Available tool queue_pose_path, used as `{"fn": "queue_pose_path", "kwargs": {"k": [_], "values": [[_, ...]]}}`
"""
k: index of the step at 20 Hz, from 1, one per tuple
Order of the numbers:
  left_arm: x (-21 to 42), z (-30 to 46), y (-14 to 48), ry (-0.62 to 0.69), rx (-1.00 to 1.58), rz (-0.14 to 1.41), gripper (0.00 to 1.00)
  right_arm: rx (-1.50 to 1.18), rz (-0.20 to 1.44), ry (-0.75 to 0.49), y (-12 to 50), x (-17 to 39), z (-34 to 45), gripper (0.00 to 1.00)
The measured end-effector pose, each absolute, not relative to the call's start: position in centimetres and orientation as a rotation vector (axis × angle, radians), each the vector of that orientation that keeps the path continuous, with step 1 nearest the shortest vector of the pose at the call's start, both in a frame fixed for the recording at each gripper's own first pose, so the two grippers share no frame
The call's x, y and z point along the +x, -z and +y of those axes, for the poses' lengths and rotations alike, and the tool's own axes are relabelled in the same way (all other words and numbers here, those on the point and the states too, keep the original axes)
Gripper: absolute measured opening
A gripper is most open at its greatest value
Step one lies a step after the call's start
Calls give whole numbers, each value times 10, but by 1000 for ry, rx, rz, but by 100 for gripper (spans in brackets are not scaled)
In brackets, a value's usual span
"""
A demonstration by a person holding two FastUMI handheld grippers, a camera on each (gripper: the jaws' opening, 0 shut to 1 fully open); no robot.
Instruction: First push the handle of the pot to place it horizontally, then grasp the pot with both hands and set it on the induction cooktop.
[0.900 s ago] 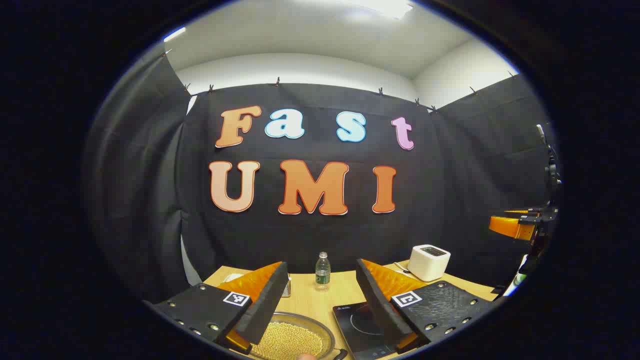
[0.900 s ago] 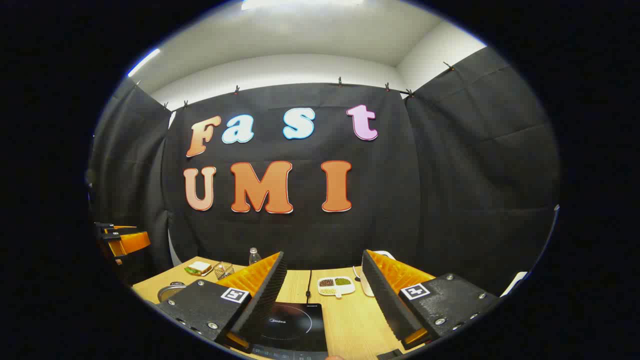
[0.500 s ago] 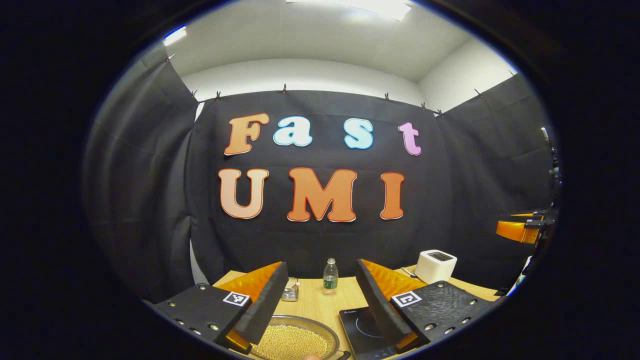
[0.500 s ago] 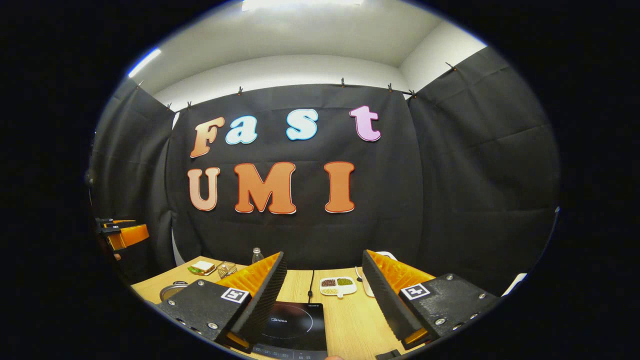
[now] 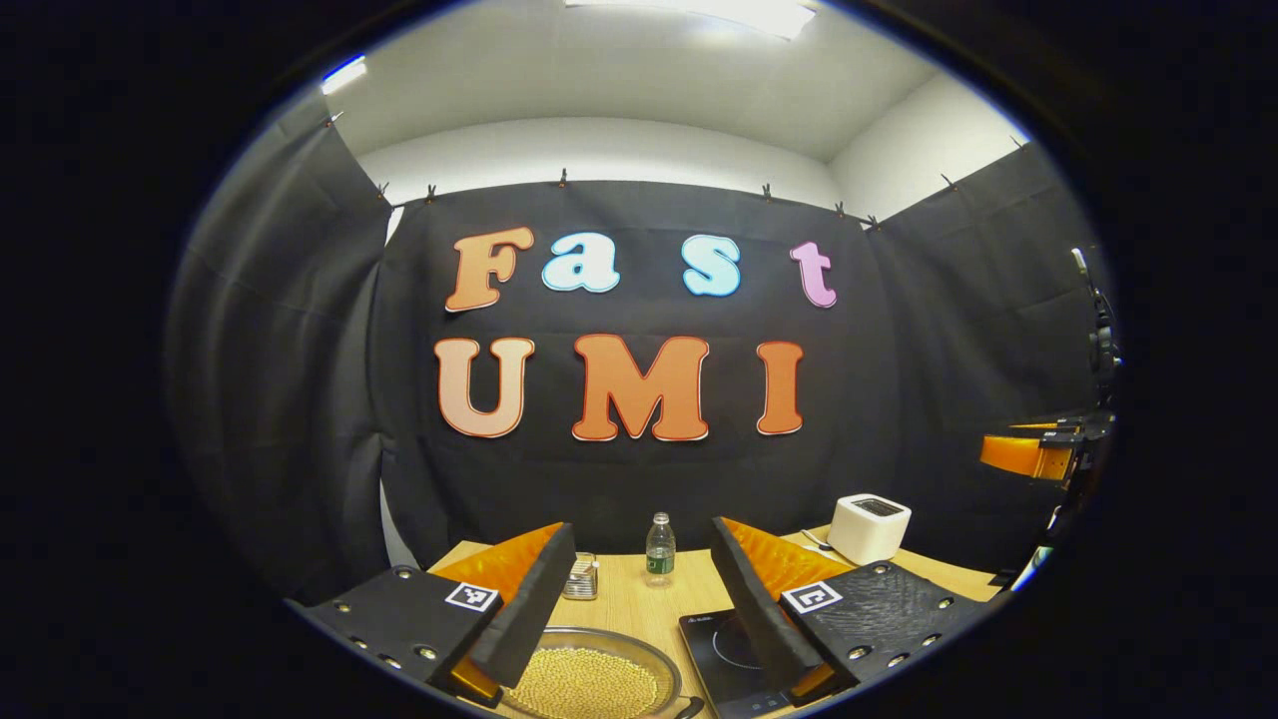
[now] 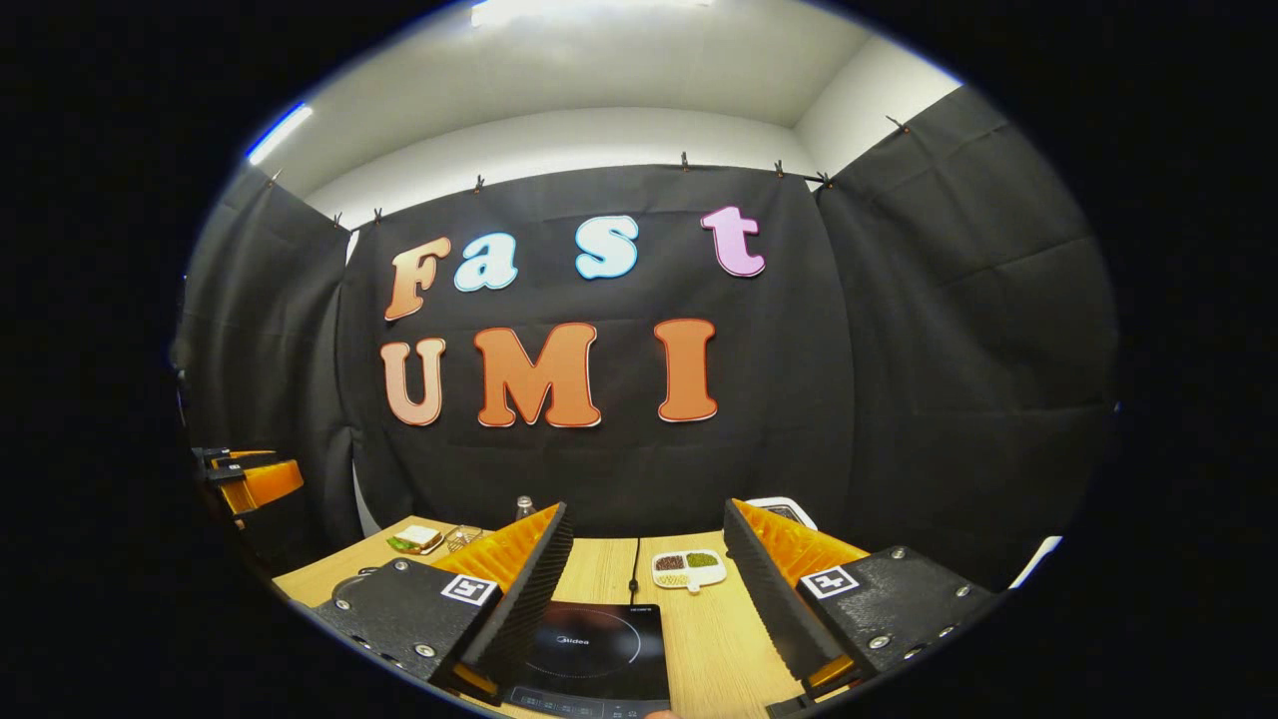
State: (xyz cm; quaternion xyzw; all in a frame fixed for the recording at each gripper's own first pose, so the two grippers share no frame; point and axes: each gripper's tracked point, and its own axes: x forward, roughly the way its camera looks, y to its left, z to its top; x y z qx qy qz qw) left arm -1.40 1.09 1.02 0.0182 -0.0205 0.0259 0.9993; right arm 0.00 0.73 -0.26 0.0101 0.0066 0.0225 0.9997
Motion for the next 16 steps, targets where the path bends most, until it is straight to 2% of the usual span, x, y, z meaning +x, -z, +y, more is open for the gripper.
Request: {"fn": "queue_pose_path", "kwargs": {"k": [16], "values": [[-14, 3, -6, -2, -3, -32, 88, 21, 17, -47, 6, -2, 5, 95]]}}
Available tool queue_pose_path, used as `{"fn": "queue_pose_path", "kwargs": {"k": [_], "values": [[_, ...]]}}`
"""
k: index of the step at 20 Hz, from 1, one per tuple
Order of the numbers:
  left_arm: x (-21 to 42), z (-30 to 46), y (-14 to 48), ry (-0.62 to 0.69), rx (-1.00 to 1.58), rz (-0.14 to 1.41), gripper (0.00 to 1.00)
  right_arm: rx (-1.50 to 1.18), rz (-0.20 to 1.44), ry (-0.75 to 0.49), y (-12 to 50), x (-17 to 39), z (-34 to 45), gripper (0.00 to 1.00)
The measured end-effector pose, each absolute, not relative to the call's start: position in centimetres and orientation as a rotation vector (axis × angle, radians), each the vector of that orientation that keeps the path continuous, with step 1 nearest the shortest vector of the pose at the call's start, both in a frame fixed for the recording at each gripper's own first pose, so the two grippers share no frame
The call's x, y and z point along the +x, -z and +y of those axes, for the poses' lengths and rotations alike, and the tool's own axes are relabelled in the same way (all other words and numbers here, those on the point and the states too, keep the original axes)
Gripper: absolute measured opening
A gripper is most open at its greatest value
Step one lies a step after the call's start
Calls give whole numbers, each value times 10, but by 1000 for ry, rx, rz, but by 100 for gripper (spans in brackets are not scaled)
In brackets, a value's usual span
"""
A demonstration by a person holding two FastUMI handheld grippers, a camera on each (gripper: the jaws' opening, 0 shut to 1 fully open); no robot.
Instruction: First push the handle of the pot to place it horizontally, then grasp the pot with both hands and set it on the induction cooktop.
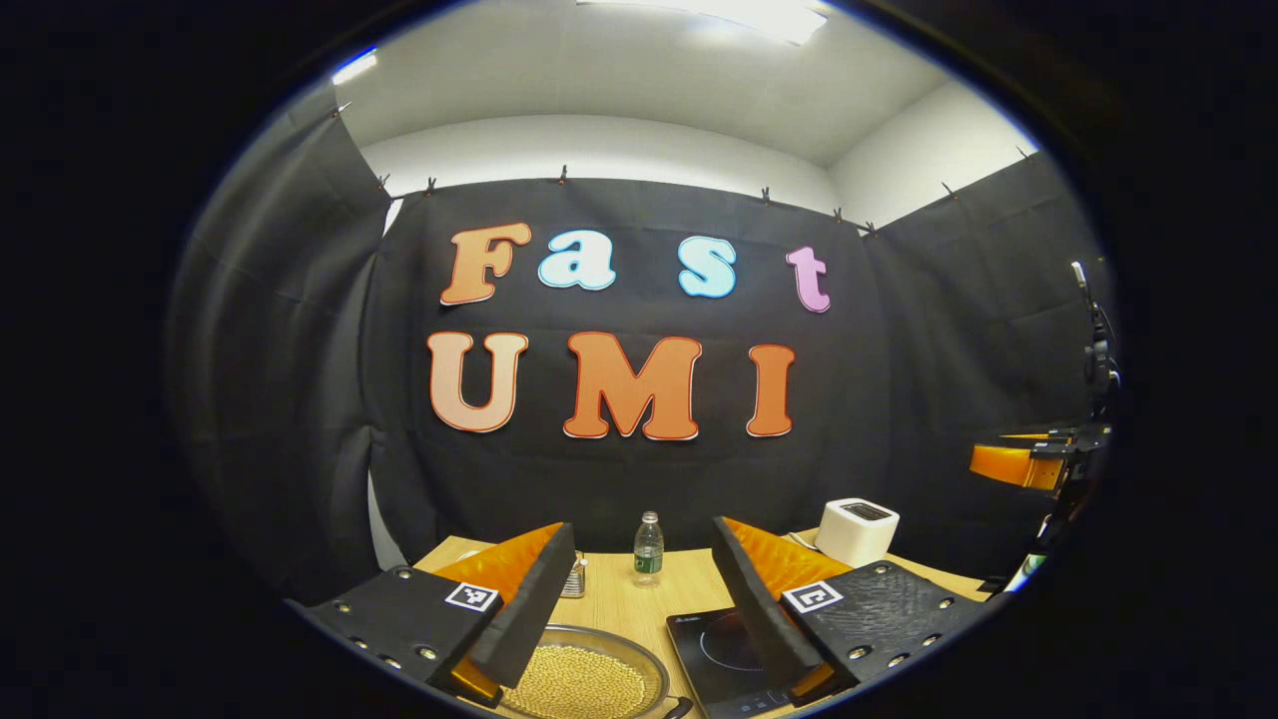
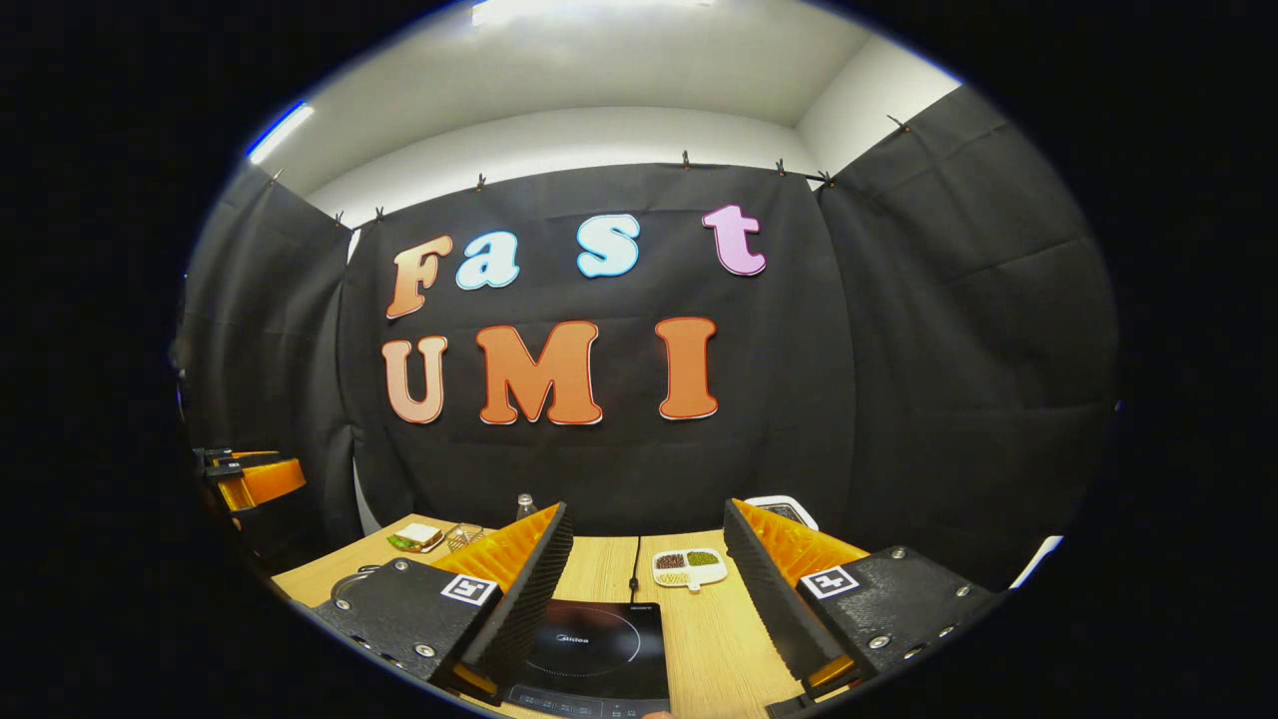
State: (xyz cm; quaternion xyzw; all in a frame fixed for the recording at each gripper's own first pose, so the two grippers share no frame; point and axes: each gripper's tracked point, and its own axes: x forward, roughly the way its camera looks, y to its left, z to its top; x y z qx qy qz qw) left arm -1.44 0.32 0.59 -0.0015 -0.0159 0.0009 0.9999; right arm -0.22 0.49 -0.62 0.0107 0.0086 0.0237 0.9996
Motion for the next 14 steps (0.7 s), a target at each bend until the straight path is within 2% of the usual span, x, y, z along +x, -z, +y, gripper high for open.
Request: {"fn": "queue_pose_path", "kwargs": {"k": [1, 2, 4, 5, 6, 7, 8, 9, 12, 13, 14], "values": [[-15, 0, -5, 12, -9, -36, 95, 22, 20, -49, 8, -2, 5, 95], [-14, -1, -6, 25, -15, -41, 93, 23, 23, -50, 9, -1, 5, 95], [-13, 1, 0, 36, -22, -27, 72, 24, 28, -50, 10, -1, 5, 95], [-11, 3, 4, 36, -26, -14, 55, 25, 29, -50, 10, 0, 4, 95], [-11, 3, 9, 40, -33, 3, 53, 28, 29, -49, 10, 0, 4, 100], [-10, 4, 12, 40, -38, 19, 43, 31, 30, -49, 11, 0, 4, 100], [-10, 5, 16, 40, -41, 33, 38, 33, 31, -49, 11, 0, 3, 100], [-8, 3, 18, 55, -42, 35, 27, 33, 33, -49, 12, 0, 3, 95], [-10, -4, 14, 106, -49, 19, 27, 32, 39, -45, 14, 1, 1, 95], [-10, -2, 13, 99, -48, 16, 23, 33, 42, -45, 15, 2, 1, 95], [-9, -2, 13, 99, -43, 17, 14, 34, 44, -47, 16, 2, 2, 100]]}}
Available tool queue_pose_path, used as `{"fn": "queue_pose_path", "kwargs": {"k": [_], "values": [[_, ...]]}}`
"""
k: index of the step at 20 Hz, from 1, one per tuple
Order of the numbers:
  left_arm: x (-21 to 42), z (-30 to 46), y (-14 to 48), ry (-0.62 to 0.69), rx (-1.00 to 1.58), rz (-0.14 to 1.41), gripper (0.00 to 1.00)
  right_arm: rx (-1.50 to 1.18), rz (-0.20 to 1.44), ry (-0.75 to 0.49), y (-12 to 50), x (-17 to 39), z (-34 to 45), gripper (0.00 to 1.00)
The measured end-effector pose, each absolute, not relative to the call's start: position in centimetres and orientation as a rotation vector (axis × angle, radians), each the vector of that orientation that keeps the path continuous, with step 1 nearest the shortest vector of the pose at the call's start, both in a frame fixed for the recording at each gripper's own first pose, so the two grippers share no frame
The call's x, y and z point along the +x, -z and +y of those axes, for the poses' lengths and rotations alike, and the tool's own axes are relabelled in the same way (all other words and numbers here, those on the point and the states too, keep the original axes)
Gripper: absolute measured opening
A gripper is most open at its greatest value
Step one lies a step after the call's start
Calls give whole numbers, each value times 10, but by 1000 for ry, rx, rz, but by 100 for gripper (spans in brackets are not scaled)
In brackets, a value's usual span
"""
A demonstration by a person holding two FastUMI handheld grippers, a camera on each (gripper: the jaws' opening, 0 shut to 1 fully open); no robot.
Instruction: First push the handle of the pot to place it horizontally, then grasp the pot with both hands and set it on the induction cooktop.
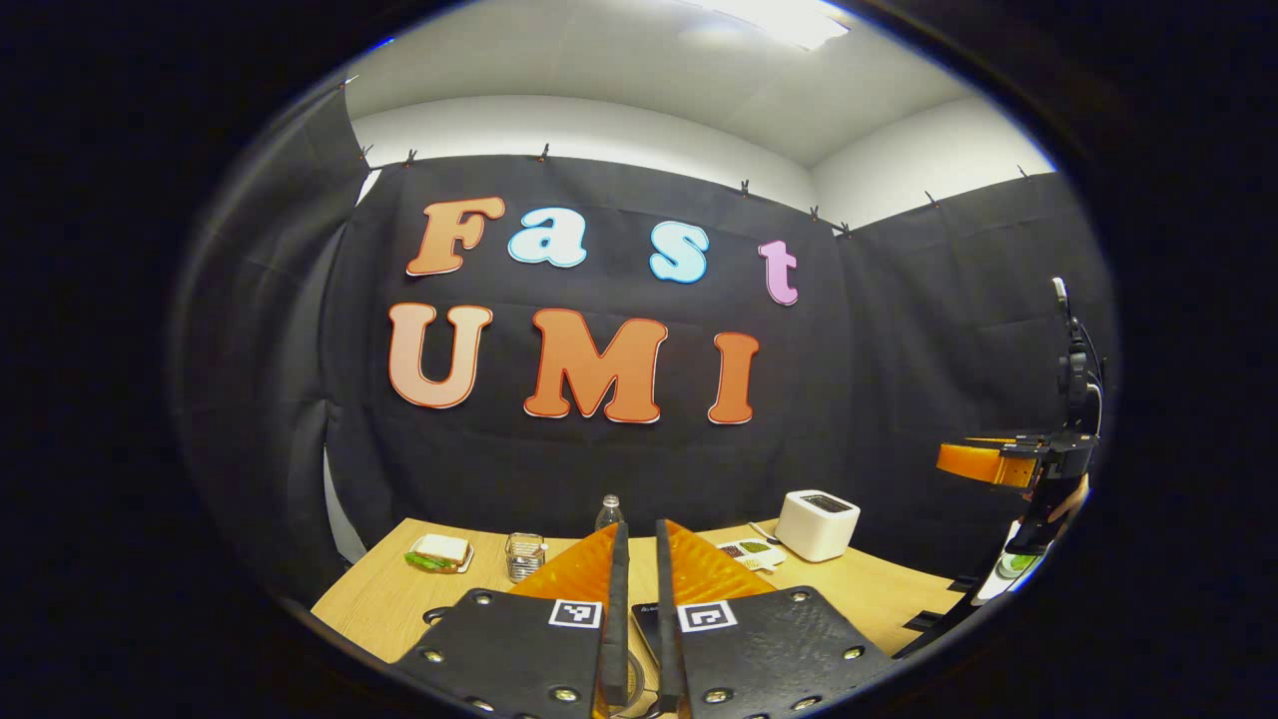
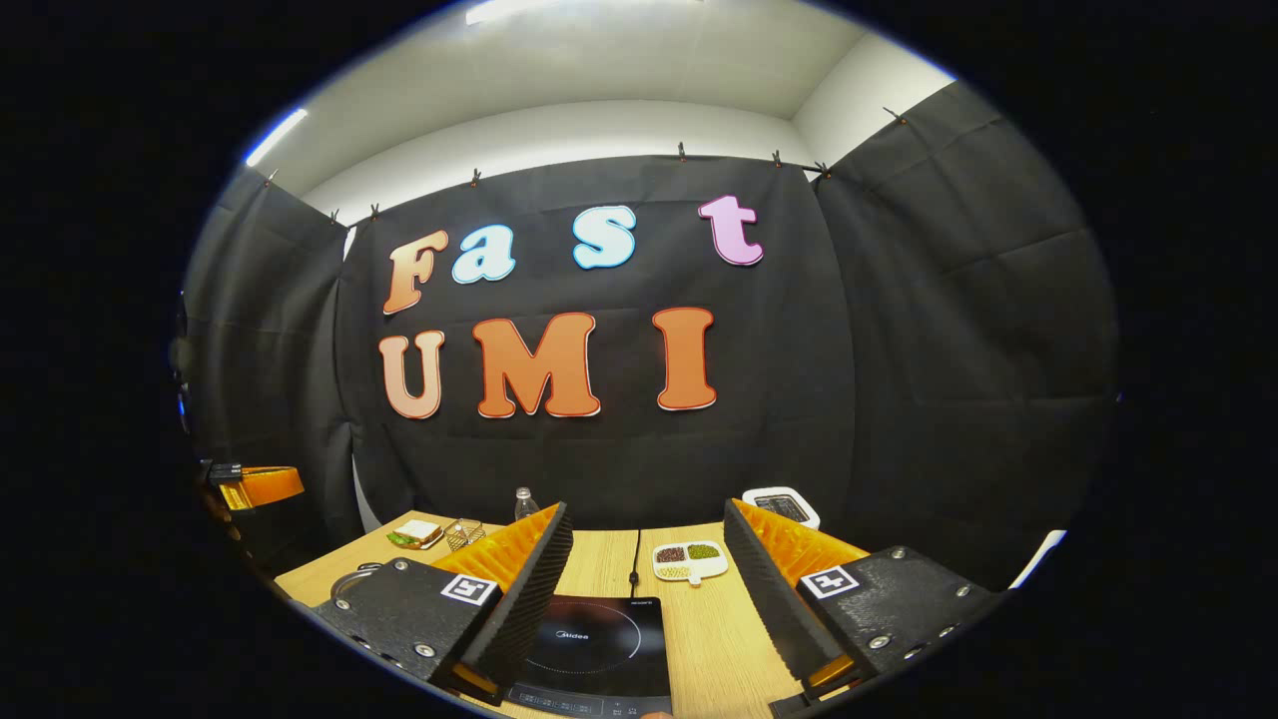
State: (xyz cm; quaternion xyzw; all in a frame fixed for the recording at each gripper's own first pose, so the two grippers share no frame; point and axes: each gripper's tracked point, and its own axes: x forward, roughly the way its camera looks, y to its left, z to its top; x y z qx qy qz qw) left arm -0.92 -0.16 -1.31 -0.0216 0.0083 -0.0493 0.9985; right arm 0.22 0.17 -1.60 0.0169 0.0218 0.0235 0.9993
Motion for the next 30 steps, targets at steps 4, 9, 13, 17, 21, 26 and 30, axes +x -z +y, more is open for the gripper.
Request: {"fn": "queue_pose_path", "kwargs": {"k": [4, 9, 13, 17, 21, 26, 30], "values": [[-9, -6, 21, 110, -39, 39, 6, 30, 48, -56, 19, 3, 4, 95], [-15, 1, 48, 113, -28, 91, 2, 38, 52, -62, 24, 5, 6, 95], [-23, 2, 81, 122, -52, 153, 2, 44, 58, -71, 27, 7, 10, 95], [-35, 7, 118, 117, -69, 223, 3, 36, 64, -78, 30, 8, 14, 95], [-49, 12, 155, 112, -59, 296, 2, 37, 70, -79, 34, 9, 16, 95], [-69, 20, 192, 102, -72, 379, 2, 38, 88, -79, 41, 14, 19, 95], [-86, 21, 223, 110, -77, 451, 2, 34, 96, -86, 45, 17, 23, 95]]}}
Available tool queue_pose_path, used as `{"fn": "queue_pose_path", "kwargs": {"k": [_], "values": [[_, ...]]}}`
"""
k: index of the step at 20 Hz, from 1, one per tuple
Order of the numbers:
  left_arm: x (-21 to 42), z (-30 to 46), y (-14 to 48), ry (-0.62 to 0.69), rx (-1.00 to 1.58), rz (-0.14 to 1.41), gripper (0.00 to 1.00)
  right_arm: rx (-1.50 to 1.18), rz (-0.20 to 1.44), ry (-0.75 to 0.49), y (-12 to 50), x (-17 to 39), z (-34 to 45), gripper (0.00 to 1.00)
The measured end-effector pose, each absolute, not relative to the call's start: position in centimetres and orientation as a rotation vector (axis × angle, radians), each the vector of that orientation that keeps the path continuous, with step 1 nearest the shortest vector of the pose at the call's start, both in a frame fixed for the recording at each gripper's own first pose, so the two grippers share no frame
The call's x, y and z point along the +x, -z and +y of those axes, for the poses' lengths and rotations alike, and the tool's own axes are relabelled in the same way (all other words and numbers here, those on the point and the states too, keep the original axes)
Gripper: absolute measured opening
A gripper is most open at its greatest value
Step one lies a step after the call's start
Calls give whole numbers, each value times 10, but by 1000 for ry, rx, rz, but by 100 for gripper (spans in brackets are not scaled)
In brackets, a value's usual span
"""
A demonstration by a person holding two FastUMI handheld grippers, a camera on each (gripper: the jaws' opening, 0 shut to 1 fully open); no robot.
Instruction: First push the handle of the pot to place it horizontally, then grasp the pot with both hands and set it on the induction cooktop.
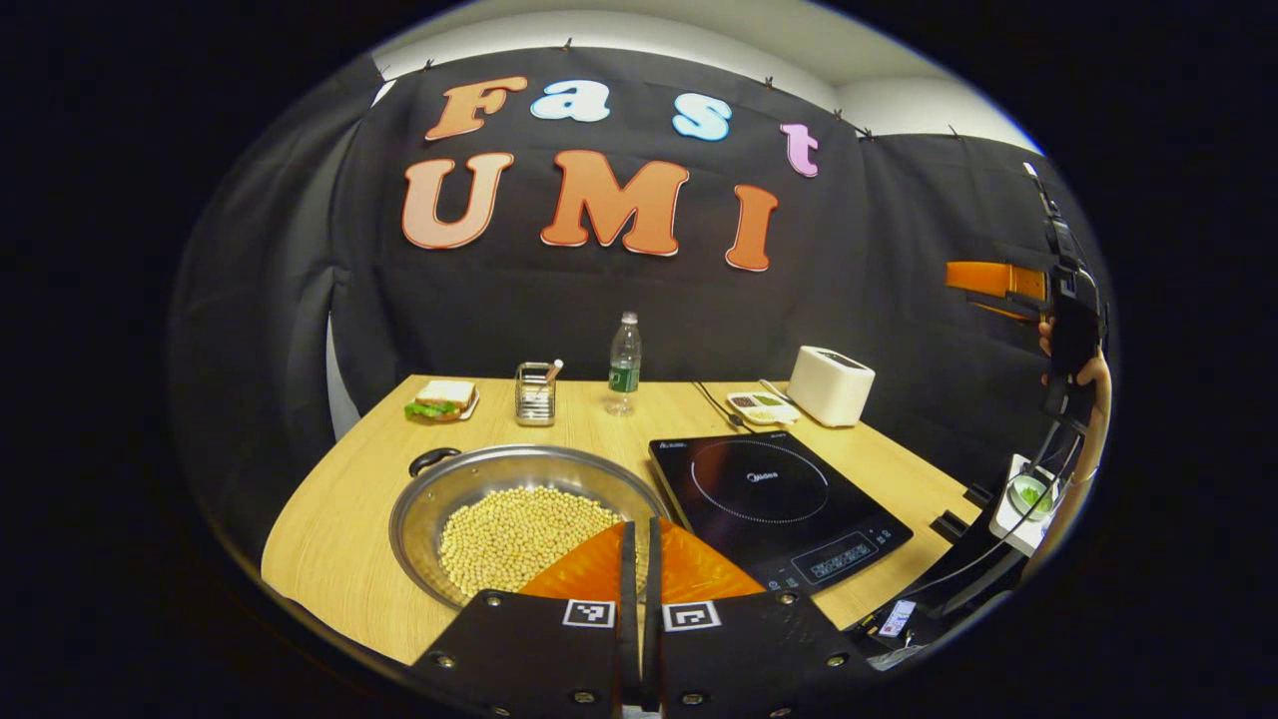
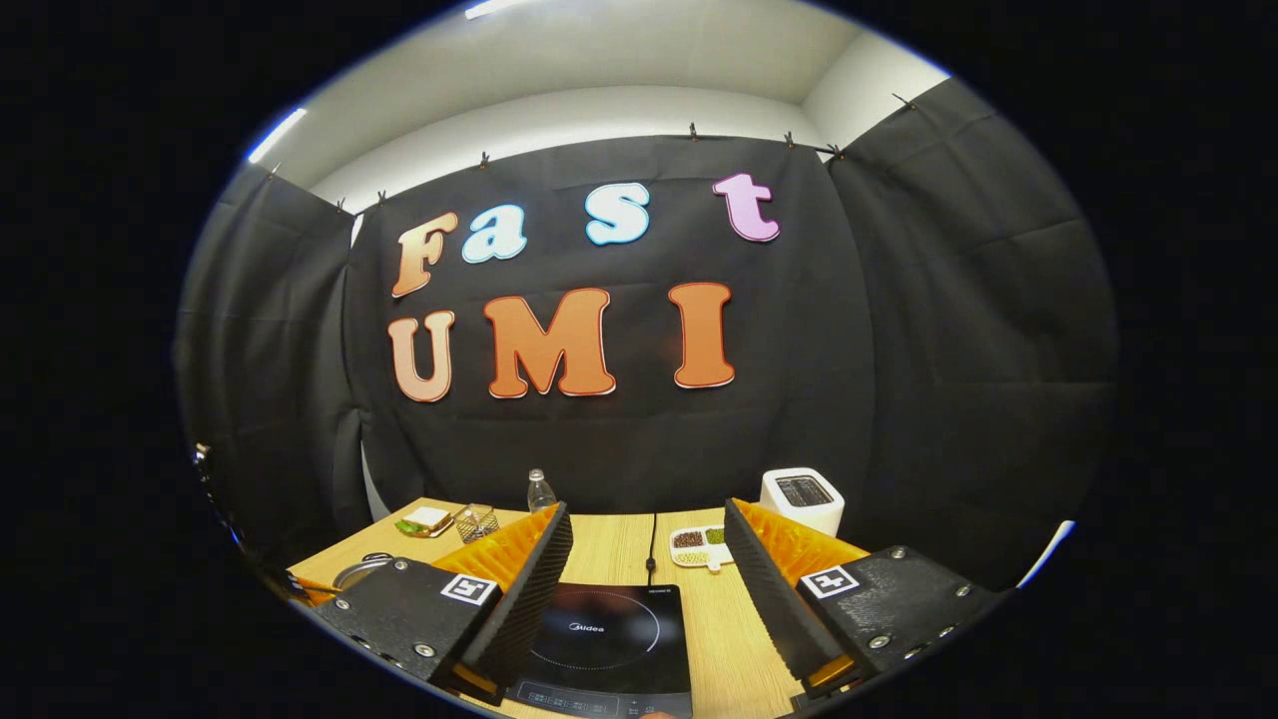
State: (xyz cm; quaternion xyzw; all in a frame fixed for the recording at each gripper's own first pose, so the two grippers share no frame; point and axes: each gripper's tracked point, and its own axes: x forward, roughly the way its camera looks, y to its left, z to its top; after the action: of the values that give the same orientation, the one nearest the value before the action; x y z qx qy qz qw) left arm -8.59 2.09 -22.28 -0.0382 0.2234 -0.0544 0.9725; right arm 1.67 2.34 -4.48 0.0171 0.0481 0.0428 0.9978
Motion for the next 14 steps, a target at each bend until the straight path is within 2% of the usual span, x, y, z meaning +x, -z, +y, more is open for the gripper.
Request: {"fn": "queue_pose_path", "kwargs": {"k": [14], "values": [[-137, 7, 298, 133, -100, 652, 3, 41, 127, -100, 59, 18, 27, 95]]}}
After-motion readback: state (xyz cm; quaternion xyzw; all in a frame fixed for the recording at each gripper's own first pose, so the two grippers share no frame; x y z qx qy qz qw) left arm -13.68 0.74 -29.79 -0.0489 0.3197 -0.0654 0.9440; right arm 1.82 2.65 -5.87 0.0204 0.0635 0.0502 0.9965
